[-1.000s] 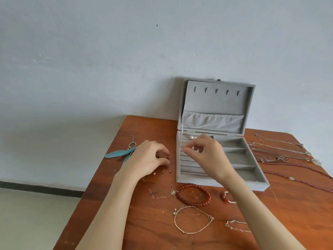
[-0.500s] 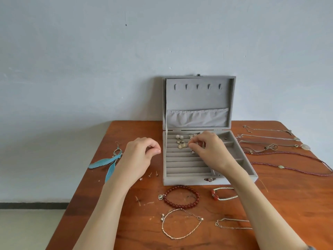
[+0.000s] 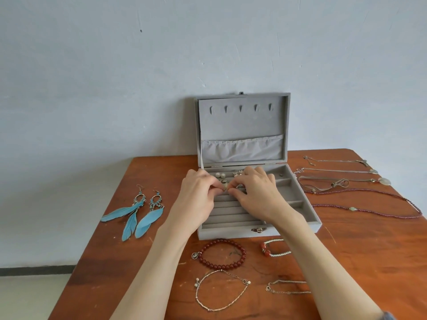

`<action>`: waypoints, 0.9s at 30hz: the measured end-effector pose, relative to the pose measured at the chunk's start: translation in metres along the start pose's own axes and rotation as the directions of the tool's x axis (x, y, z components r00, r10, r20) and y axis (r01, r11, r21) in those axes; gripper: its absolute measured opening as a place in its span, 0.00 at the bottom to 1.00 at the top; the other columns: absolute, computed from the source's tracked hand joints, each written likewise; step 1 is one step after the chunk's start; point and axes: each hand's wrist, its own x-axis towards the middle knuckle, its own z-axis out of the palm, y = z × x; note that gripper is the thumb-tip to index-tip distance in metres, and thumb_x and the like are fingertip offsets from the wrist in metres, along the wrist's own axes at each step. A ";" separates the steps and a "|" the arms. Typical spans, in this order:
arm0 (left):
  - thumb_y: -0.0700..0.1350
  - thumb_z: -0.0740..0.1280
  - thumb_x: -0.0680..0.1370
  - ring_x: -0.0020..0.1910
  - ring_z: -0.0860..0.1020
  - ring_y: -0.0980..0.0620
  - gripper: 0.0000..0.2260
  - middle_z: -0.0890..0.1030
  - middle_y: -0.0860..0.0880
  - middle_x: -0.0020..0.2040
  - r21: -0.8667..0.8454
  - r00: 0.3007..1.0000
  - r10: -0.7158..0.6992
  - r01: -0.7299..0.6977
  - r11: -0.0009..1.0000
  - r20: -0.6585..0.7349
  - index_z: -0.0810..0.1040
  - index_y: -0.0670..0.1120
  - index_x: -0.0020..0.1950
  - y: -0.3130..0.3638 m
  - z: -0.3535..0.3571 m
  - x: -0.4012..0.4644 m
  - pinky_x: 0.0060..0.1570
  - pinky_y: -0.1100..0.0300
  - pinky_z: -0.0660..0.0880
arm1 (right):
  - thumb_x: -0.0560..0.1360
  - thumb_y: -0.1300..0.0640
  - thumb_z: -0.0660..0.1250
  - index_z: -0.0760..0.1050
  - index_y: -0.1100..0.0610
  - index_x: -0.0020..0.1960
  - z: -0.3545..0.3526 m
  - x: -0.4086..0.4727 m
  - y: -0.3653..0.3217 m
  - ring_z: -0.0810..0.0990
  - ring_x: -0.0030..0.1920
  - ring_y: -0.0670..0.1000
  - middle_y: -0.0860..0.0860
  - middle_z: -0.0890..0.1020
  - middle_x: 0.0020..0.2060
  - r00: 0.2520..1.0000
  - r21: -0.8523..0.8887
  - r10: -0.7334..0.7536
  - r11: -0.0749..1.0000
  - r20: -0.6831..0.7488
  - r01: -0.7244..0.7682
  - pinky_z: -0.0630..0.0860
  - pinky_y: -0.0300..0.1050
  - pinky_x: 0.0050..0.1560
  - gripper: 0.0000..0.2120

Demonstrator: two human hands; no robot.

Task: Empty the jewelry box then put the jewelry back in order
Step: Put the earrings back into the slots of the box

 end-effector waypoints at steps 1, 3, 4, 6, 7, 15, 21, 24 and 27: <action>0.43 0.64 0.78 0.52 0.66 0.53 0.08 0.72 0.54 0.47 0.043 1.000 0.012 -0.012 0.999 -0.001 0.82 0.48 0.52 0.000 0.002 0.001 0.47 0.65 0.55 | 0.78 0.50 0.60 0.77 0.49 0.54 0.000 0.000 0.000 0.65 0.60 0.52 0.45 0.66 0.45 1.000 -0.009 0.005 1.000 0.004 -0.005 0.59 0.48 0.57 0.10; 0.45 0.63 0.78 0.53 0.63 0.54 0.08 0.69 0.55 0.48 0.114 1.000 0.014 -0.013 0.993 -0.010 0.81 0.49 0.53 0.001 0.006 0.001 0.45 0.64 0.52 | 0.78 0.50 0.60 0.77 0.50 0.54 -0.001 0.000 0.001 0.65 0.60 0.52 0.46 0.67 0.47 1.000 -0.022 0.013 1.000 0.012 -0.013 0.59 0.48 0.57 0.10; 0.46 0.63 0.78 0.53 0.63 0.53 0.09 0.70 0.55 0.49 0.133 1.000 -0.001 0.002 0.991 -0.010 0.81 0.50 0.54 0.001 0.008 0.001 0.45 0.64 0.51 | 0.78 0.50 0.59 0.77 0.50 0.54 -0.002 0.000 0.001 0.65 0.60 0.52 0.47 0.68 0.47 1.000 -0.025 0.015 1.000 0.015 -0.015 0.59 0.48 0.57 0.10; 0.47 0.63 0.78 0.55 0.63 0.53 0.09 0.70 0.55 0.49 0.148 0.999 -0.036 0.037 0.988 -0.011 0.81 0.51 0.54 0.002 0.009 0.000 0.45 0.63 0.50 | 0.78 0.50 0.59 0.77 0.50 0.54 -0.002 0.000 0.000 0.65 0.60 0.52 0.47 0.69 0.48 1.000 -0.029 0.012 1.000 0.020 -0.012 0.59 0.48 0.58 0.10; 0.47 0.62 0.78 0.55 0.63 0.52 0.09 0.69 0.56 0.49 0.150 0.999 -0.047 0.050 0.987 -0.018 0.81 0.52 0.54 0.001 0.010 0.000 0.45 0.63 0.51 | 0.78 0.50 0.59 0.78 0.50 0.54 -0.002 -0.001 -0.001 0.65 0.60 0.52 0.48 0.70 0.49 1.000 -0.033 0.013 0.999 0.025 -0.012 0.59 0.48 0.57 0.11; 0.48 0.64 0.78 0.51 0.61 0.54 0.08 0.71 0.55 0.50 0.124 0.993 -0.105 0.111 0.986 -0.050 0.82 0.54 0.52 -0.002 0.014 0.000 0.43 0.62 0.50 | 0.77 0.50 0.60 0.78 0.50 0.53 -0.002 -0.001 -0.002 0.65 0.60 0.53 0.50 0.74 0.55 0.999 -0.075 0.037 0.997 0.015 -0.036 0.59 0.50 0.57 0.10; 0.49 0.66 0.76 0.49 0.59 0.56 0.06 0.71 0.55 0.50 0.095 0.993 -0.109 0.114 0.989 -0.056 0.81 0.54 0.51 -0.002 0.015 -0.002 0.44 0.61 0.52 | 0.75 0.51 0.64 0.79 0.50 0.50 -0.001 -0.001 -0.003 0.67 0.59 0.52 0.48 0.72 0.48 0.997 -0.009 0.063 0.998 -0.038 -0.063 0.60 0.48 0.56 0.07; 0.50 0.67 0.75 0.49 0.58 0.57 0.06 0.71 0.55 0.50 0.095 0.990 -0.122 0.128 0.987 -0.068 0.80 0.53 0.51 -0.003 0.016 -0.002 0.44 0.62 0.51 | 0.75 0.51 0.64 0.79 0.50 0.49 0.000 -0.001 -0.004 0.67 0.58 0.52 0.45 0.67 0.44 0.997 -0.010 0.047 0.999 -0.053 -0.048 0.60 0.48 0.56 0.07; 0.50 0.68 0.75 0.49 0.59 0.57 0.06 0.71 0.55 0.49 0.070 0.990 -0.123 0.127 0.989 -0.069 0.81 0.53 0.50 -0.003 0.014 -0.001 0.42 0.62 0.51 | 0.75 0.52 0.65 0.79 0.50 0.49 0.000 -0.002 -0.005 0.68 0.57 0.52 0.46 0.68 0.44 0.997 0.002 0.041 0.999 -0.063 -0.041 0.60 0.48 0.56 0.06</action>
